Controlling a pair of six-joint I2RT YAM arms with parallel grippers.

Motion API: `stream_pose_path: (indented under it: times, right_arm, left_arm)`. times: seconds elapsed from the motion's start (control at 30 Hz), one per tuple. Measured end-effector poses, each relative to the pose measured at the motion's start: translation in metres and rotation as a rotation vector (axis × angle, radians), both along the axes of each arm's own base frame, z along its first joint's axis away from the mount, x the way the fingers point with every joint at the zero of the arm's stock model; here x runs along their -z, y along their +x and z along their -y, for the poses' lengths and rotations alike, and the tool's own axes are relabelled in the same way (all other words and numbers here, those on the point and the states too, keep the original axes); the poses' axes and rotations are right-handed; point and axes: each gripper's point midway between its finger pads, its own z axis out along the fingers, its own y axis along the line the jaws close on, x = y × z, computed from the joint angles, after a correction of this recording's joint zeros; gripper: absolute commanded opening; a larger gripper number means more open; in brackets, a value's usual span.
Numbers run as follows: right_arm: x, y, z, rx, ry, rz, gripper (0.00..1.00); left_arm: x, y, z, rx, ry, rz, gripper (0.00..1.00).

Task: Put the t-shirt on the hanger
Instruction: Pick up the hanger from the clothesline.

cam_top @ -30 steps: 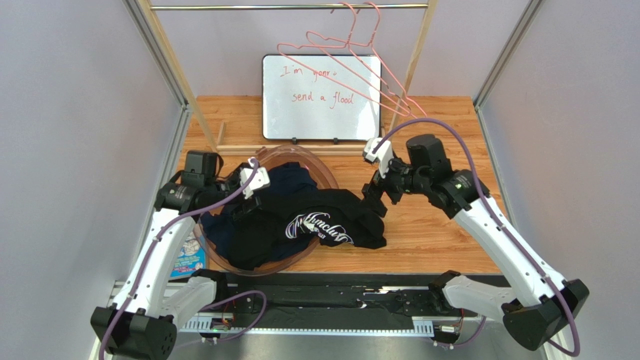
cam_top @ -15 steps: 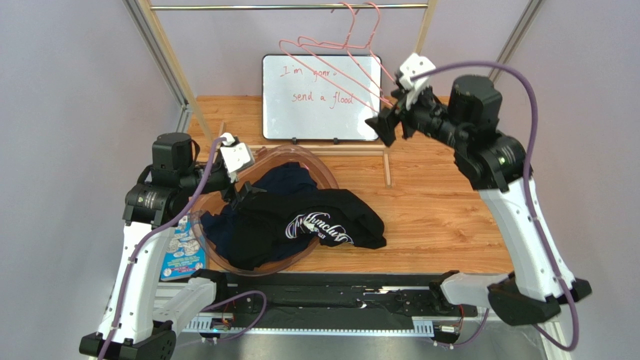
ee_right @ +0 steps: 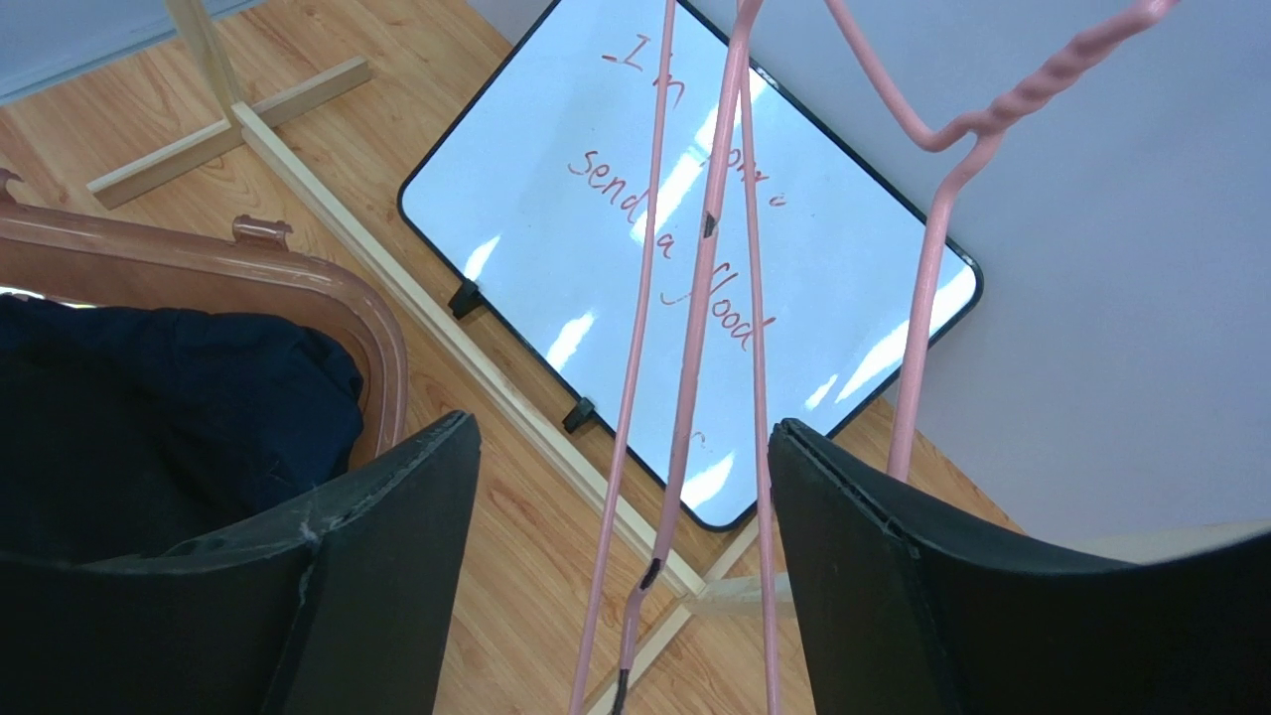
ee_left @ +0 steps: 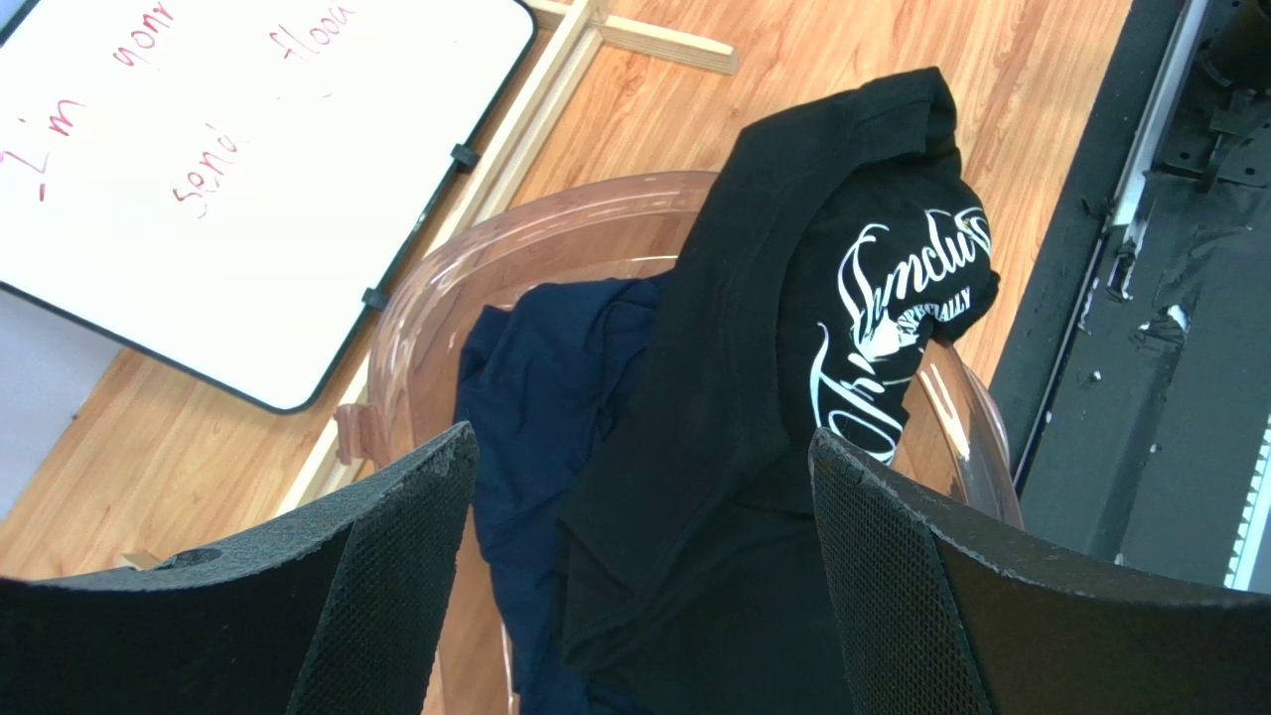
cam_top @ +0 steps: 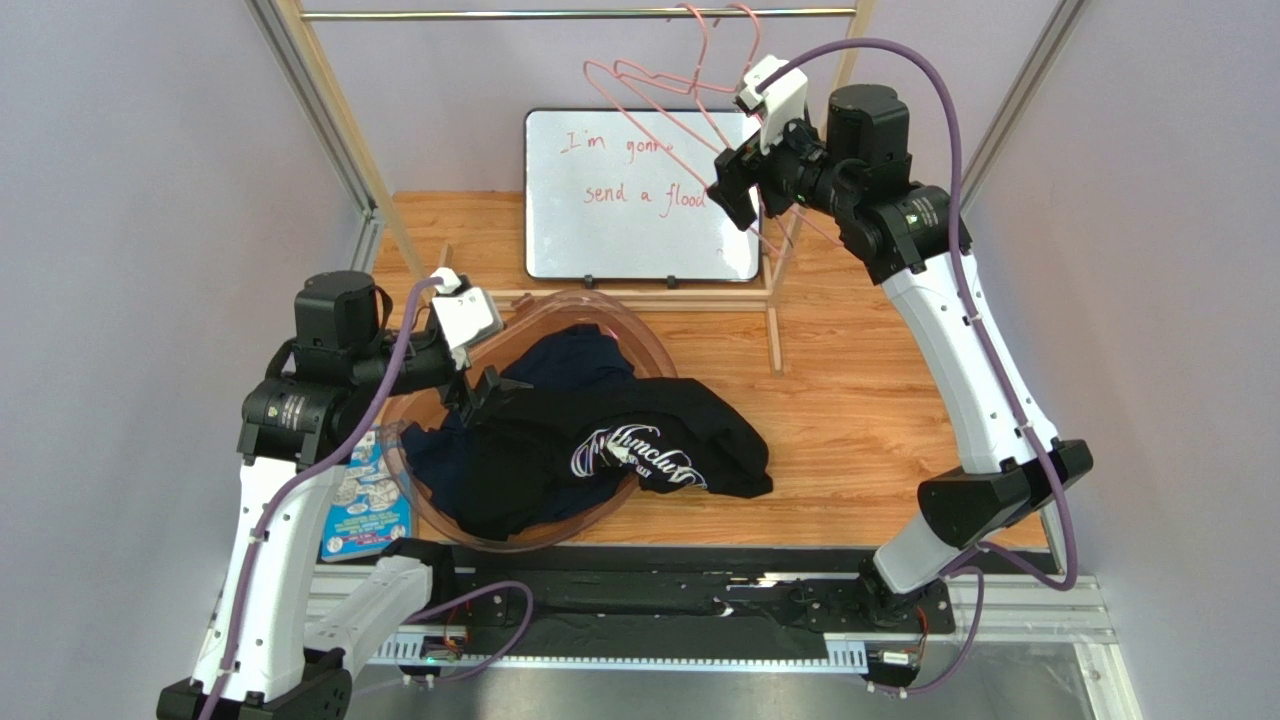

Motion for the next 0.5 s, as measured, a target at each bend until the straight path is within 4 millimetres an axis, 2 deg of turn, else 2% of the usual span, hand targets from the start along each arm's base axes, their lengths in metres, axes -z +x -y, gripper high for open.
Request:
stream_pose_path:
  times: [0.17, 0.23, 0.3, 0.4, 0.43, 0.5]
  right_arm:
    - [-0.002, 0.013, -0.001, 0.009, 0.006, 0.012, 0.63]
    - [0.002, 0.022, -0.003, 0.013, 0.007, 0.007, 0.59]
    - [0.011, 0.029, -0.005, 0.014, 0.006, -0.011, 0.51]
    - [0.023, 0.035, -0.010, 0.003, 0.009, -0.046, 0.32]
    - [0.026, 0.035, -0.012, -0.004, 0.011, -0.058, 0.14]
    - [0.029, 0.035, -0.015, -0.018, 0.020, -0.071, 0.00]
  left_arm:
    - [0.000, 0.000, 0.000, -0.003, -0.003, -0.005, 0.87]
    - [0.000, 0.000, 0.000, -0.003, -0.003, -0.005, 0.87]
    - [0.000, 0.000, 0.000, -0.003, -0.003, -0.003, 0.87]
    - [-0.001, -0.001, -0.001, -0.006, -0.002, 0.003, 0.87]
    - [-0.002, -0.002, -0.001, -0.007, -0.002, 0.006, 0.87]
    - [-0.003, -0.003, -0.001, -0.007, -0.003, 0.011, 0.87]
